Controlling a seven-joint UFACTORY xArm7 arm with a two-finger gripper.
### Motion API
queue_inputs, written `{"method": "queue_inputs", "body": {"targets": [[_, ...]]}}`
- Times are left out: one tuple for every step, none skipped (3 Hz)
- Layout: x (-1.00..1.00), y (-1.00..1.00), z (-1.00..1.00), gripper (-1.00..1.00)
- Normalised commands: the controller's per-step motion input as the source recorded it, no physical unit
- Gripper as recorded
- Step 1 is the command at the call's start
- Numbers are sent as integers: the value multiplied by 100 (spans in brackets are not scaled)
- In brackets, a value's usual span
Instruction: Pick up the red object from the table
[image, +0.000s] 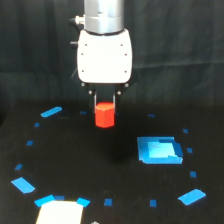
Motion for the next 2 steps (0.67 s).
{"method": "queue_inputs", "body": {"targets": [[20,18,59,-100],[-1,6,-16,-100]]}}
